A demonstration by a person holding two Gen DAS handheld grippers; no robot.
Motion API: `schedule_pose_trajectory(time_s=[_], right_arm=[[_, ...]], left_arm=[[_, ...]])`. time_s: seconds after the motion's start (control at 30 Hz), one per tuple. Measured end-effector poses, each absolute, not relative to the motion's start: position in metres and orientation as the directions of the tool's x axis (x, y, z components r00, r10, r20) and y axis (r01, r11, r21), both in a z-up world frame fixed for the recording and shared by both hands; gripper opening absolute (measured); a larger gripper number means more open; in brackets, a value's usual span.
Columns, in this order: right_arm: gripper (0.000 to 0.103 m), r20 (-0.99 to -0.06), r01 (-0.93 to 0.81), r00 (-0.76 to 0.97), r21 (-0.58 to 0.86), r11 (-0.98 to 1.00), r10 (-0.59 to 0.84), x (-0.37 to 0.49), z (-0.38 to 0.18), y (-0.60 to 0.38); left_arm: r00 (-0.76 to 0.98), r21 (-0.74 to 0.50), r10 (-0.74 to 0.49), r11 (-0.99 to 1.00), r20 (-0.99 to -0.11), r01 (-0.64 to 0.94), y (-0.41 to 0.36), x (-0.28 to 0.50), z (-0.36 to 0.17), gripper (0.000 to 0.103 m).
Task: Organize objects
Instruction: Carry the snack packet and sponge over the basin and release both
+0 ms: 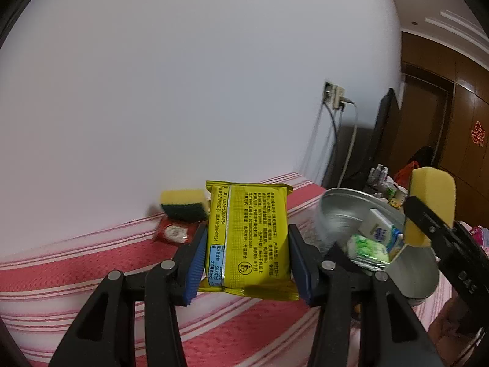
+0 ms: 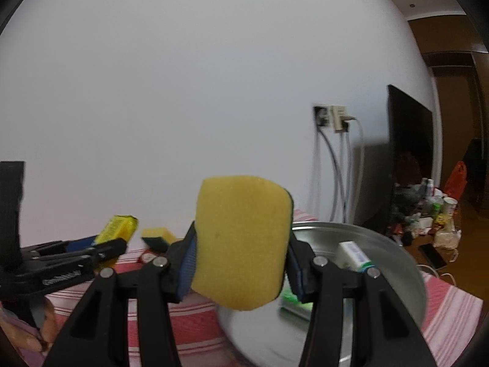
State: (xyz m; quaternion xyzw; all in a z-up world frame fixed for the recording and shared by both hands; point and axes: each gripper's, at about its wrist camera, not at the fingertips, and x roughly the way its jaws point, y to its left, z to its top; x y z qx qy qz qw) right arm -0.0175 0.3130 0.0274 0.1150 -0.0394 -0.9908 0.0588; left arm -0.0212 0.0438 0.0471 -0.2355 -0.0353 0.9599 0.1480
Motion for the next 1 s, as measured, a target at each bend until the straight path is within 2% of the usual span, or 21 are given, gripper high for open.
schedule_pose_trajectory(time_s=[0.27,0.8,1.0], right_arm=[[0.050,-0.235,0.033,-0.970,0.097,-0.995,-0.056,-0.021,0.029,0.352],[0.050,-0.268,-0.061,-0.963,0.083,-0.995,0.036,-0.039,0.032,0.406],[0.050,-0.339,-0.103,-0.938,0.099,-0.990,0.064,-0.057,0.022,0.428]], left_arm=[[-0.840,-0.102,0.302,-0.952,-0.451,-0.287,0.071,-0.015,0.050,0.052],[-0.799,-0.149,0.392,-0.919,-0.456,-0.365,0.138,-0.027,0.057,0.052],[-0.775,-0.099,0.396,-0.910,-0.493,-0.402,0.182,-0.032,0.049,0.052]])
